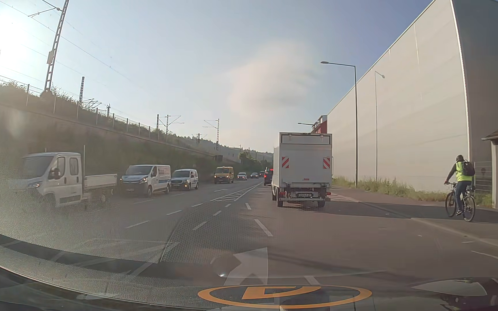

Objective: Follow the waypoints while adhering to traffic rules and regulations

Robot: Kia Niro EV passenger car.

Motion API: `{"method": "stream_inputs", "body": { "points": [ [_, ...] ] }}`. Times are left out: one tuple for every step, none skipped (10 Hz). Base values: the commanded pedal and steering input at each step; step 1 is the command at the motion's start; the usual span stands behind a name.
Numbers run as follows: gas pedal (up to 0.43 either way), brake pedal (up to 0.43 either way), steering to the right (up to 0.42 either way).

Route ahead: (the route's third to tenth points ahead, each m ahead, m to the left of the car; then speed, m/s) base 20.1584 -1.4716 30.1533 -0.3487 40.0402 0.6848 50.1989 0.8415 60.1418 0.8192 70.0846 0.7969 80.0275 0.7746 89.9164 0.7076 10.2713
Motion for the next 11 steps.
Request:
{"method": "stream_inputs", "body": {
  "points": [
    [0.150, 0.000, -0.004],
    [0.138, 0.000, -0.004],
    [0.138, 0.000, -0.004],
    [0.138, 0.000, -0.004],
    [0.138, 0.000, -0.004],
    [0.138, 0.000, -0.004],
    [0.138, 0.000, -0.004],
    [0.138, 0.000, -0.003],
    [0.138, 0.000, -0.003],
    [0.138, 0.000, -0.001],
    [0.138, 0.000, 0.000]
  ]
}}
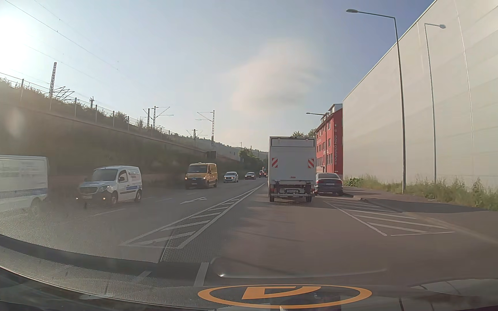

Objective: Follow the waypoints while adhering to traffic rules and regulations

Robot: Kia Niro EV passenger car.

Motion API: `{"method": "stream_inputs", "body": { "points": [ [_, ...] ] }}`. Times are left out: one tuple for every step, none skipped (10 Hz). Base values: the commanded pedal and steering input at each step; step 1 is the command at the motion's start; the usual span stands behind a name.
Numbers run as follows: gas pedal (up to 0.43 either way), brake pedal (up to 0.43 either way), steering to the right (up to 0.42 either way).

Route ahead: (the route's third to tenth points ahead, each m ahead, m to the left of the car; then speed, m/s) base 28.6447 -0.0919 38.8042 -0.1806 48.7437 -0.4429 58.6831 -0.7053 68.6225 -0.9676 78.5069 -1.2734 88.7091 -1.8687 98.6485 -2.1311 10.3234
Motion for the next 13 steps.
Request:
{"method": "stream_inputs", "body": {
  "points": [
    [0.138, 0.000, 0.000],
    [0.138, 0.000, 0.000],
    [0.138, 0.000, 0.000],
    [0.138, 0.000, 0.000],
    [0.138, 0.000, 0.000],
    [0.138, 0.000, 0.000],
    [0.138, 0.000, 0.000],
    [0.138, 0.000, 0.000],
    [0.138, 0.000, 0.000],
    [0.138, 0.000, 0.000],
    [0.138, 0.000, 0.000],
    [0.138, 0.000, 0.000],
    [0.138, 0.000, 0.000]
  ]
}}
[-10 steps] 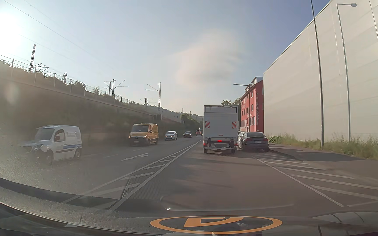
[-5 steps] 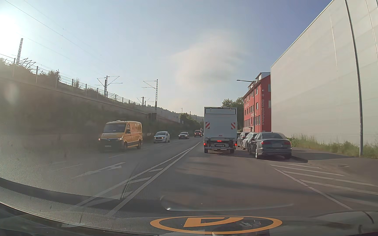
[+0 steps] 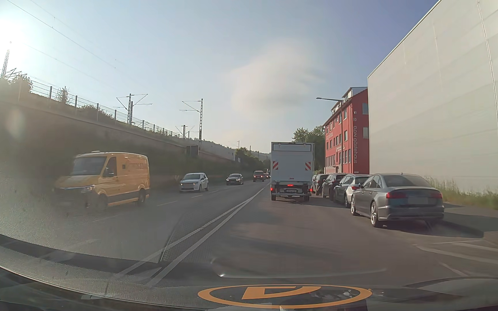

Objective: Follow the waypoints while adhering to traffic rules and regulations

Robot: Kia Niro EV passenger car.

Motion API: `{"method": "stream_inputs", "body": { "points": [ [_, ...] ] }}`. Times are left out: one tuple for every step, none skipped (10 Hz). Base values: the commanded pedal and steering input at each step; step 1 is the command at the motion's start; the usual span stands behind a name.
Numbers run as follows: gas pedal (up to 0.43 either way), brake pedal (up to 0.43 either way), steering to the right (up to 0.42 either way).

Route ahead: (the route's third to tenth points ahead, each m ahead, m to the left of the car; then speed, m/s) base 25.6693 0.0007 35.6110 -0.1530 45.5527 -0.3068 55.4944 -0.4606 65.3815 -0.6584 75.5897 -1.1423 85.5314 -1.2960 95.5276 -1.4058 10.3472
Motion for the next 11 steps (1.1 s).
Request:
{"method": "stream_inputs", "body": {
  "points": [
    [0.138, 0.000, 0.003],
    [0.138, 0.000, 0.008],
    [0.138, 0.000, 0.012],
    [0.138, 0.000, 0.016],
    [0.138, 0.000, 0.017],
    [0.138, 0.000, 0.017],
    [0.138, 0.000, 0.017],
    [0.138, 0.000, 0.017],
    [0.138, 0.000, 0.017],
    [0.138, 0.000, 0.017],
    [0.138, 0.000, 0.017]
  ]
}}
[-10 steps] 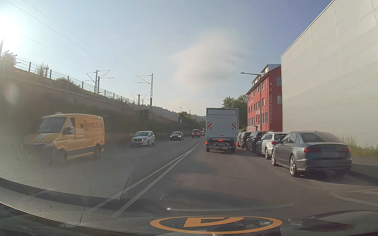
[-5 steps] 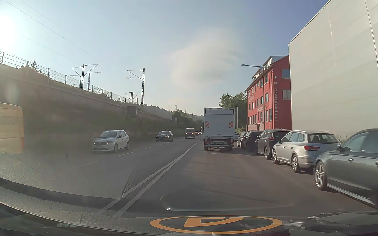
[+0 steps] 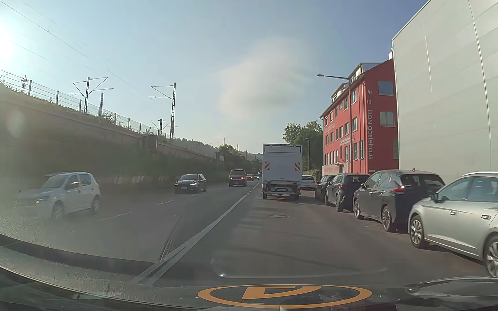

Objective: Follow the waypoints while adhering to traffic rules and regulations

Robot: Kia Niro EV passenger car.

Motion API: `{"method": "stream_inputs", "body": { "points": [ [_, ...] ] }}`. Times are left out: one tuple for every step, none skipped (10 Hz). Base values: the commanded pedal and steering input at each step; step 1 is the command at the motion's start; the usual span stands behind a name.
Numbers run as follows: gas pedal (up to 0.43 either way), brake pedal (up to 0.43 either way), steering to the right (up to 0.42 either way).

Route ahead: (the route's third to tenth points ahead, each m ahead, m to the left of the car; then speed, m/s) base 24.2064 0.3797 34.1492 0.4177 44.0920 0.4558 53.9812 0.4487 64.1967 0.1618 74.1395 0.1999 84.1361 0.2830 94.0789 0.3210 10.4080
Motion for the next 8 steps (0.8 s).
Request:
{"method": "stream_inputs", "body": {
  "points": [
    [0.138, 0.000, 0.017],
    [0.138, 0.000, 0.014],
    [0.150, 0.000, 0.007],
    [0.150, 0.000, 0.002],
    [0.150, 0.000, 0.001],
    [0.157, 0.000, 0.000],
    [0.157, 0.000, -0.001],
    [0.157, 0.000, -0.002]
  ]
}}
